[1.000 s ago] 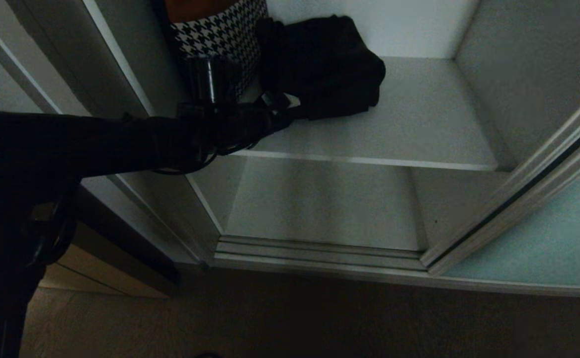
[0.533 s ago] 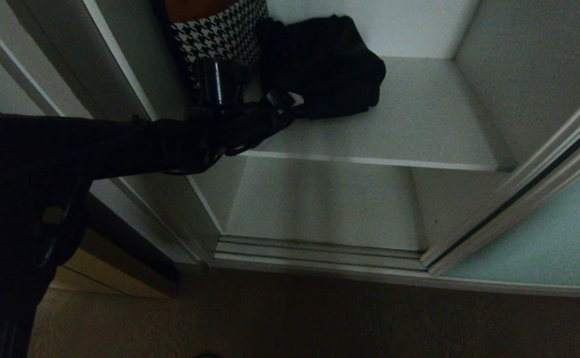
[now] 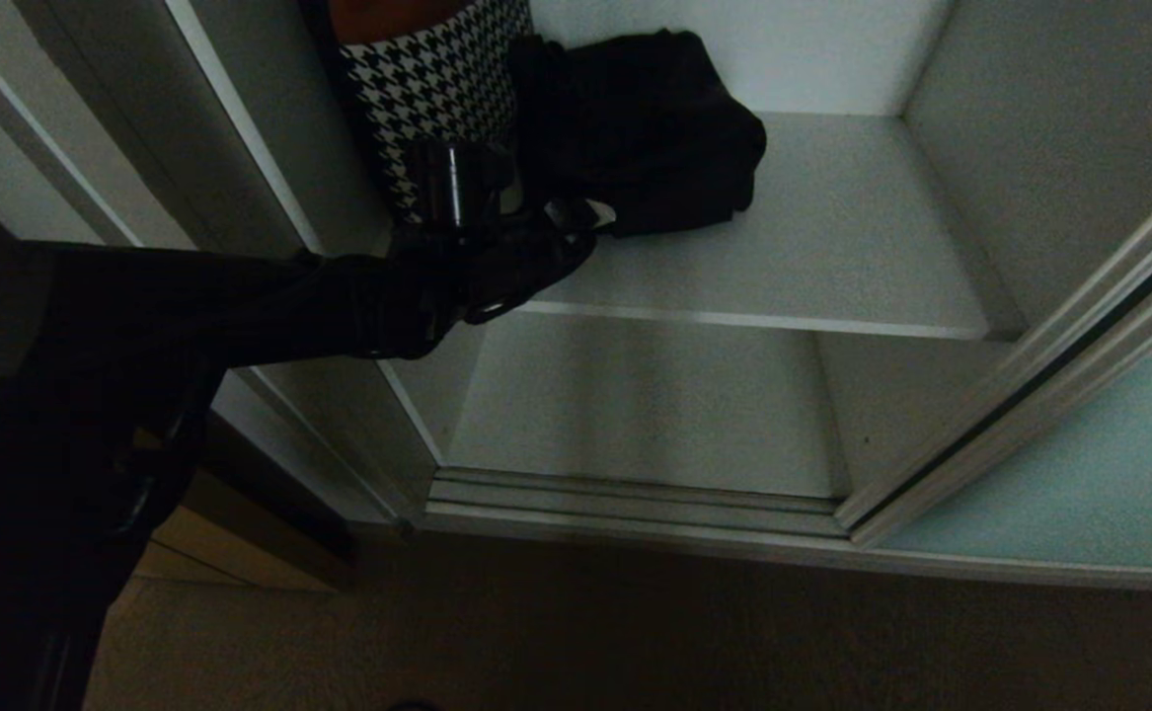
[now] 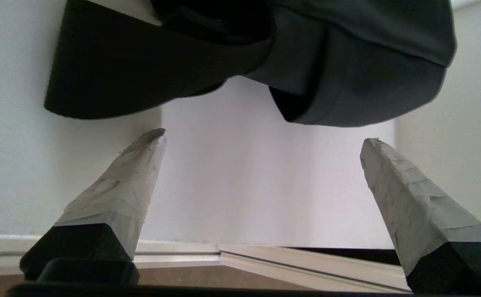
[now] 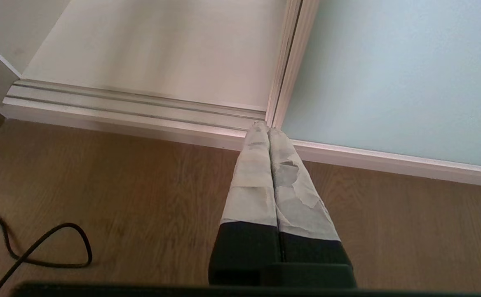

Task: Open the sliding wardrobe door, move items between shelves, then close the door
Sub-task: Place the bag on the lower shelf

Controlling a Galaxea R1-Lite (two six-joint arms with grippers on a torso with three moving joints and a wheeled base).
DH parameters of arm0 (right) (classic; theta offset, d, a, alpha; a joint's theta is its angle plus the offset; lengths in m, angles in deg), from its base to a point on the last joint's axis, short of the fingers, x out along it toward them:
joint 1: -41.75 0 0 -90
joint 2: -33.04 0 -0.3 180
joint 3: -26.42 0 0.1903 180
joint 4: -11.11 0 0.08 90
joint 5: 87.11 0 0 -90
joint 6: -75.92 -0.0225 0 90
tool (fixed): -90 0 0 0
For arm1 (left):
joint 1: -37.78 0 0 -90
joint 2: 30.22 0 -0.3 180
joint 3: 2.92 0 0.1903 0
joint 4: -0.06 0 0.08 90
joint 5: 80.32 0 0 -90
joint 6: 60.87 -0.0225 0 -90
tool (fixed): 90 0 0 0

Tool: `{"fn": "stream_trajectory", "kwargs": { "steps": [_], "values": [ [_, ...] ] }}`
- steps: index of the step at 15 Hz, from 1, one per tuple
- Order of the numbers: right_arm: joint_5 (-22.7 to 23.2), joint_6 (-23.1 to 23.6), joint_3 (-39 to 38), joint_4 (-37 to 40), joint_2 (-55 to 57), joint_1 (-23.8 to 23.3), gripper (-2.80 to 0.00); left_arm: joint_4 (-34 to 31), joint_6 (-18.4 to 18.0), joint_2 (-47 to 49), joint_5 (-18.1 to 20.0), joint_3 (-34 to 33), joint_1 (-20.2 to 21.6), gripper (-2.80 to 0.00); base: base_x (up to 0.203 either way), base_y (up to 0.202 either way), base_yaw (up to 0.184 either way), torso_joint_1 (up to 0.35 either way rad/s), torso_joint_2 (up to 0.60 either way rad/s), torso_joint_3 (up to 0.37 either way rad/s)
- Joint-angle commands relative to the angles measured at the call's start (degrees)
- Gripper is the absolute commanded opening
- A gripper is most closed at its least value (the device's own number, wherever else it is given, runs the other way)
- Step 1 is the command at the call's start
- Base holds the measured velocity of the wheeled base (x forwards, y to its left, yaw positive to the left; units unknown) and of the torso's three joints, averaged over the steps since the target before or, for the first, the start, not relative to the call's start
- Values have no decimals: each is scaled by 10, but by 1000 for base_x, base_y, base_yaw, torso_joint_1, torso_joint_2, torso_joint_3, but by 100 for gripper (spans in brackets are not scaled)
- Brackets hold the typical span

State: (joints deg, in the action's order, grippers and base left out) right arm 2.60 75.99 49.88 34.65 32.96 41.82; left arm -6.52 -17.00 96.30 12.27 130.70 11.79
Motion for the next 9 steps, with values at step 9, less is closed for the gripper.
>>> {"fn": "stream_trajectory", "kwargs": {
  "steps": [9],
  "values": [
    [0,0,0,0,0,1,-280,21,3,-8,-1,-3,0,0,96,0,0,2,2,1]
  ]
}}
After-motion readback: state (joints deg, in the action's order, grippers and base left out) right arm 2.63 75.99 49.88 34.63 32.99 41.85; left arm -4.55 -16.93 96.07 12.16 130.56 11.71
